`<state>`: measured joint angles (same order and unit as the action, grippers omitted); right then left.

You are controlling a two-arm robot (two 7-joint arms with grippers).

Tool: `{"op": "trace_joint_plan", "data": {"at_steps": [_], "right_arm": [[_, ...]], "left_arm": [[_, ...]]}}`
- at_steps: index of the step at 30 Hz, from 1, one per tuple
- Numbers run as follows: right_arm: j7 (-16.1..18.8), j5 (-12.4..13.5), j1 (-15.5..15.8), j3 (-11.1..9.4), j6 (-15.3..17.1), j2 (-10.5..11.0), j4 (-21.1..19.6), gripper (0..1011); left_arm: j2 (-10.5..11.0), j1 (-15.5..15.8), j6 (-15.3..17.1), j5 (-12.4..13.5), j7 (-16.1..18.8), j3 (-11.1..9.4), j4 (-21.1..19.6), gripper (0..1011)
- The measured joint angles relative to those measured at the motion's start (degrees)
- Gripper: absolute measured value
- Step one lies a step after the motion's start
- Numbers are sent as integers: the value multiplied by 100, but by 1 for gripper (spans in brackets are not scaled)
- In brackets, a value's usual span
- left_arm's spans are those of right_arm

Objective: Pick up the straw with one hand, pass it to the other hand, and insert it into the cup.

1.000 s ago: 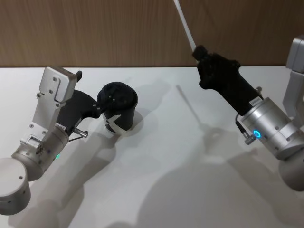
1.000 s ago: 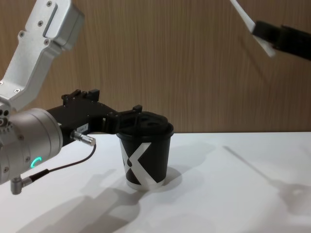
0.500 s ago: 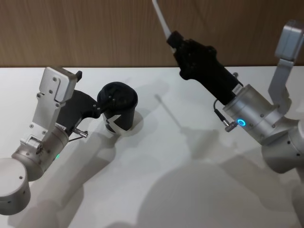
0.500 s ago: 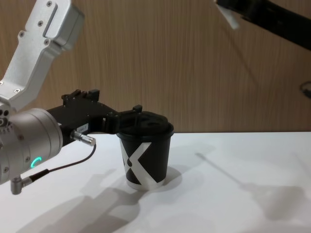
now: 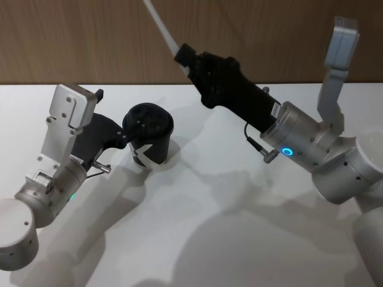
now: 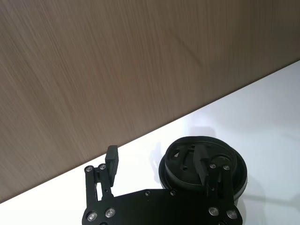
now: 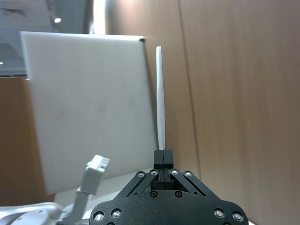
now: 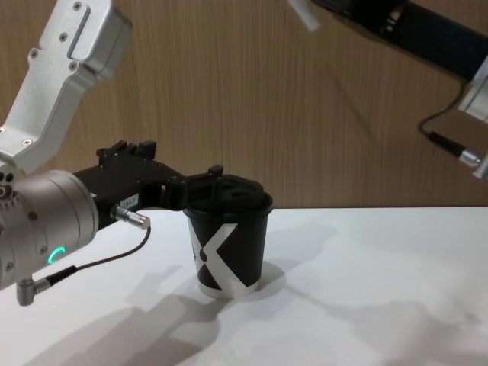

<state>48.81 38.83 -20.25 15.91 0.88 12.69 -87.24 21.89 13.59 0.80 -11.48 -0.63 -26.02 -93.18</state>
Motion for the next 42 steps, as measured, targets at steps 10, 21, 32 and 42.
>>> {"op": "trace_joint_plan", "data": {"at_steps": [10,21,32,42], "right_arm": [[453,168,-183,268,155,56,165,0],[667,256,-266,408,239,84,235,0],[753,292,-300,459,268,93,264,0],[788,303,-311,480,280,98,275,0]], "left_arm": [[-1,-7,-3,-3,-6,10,-7,1003],[-3,-124,-245,-340,-271,192,-176,1003],[128,-434,-585,-1126,-888,540,-721,1003],[342,-872,-714,-1764,-1327,913,-1237,1003]]}}
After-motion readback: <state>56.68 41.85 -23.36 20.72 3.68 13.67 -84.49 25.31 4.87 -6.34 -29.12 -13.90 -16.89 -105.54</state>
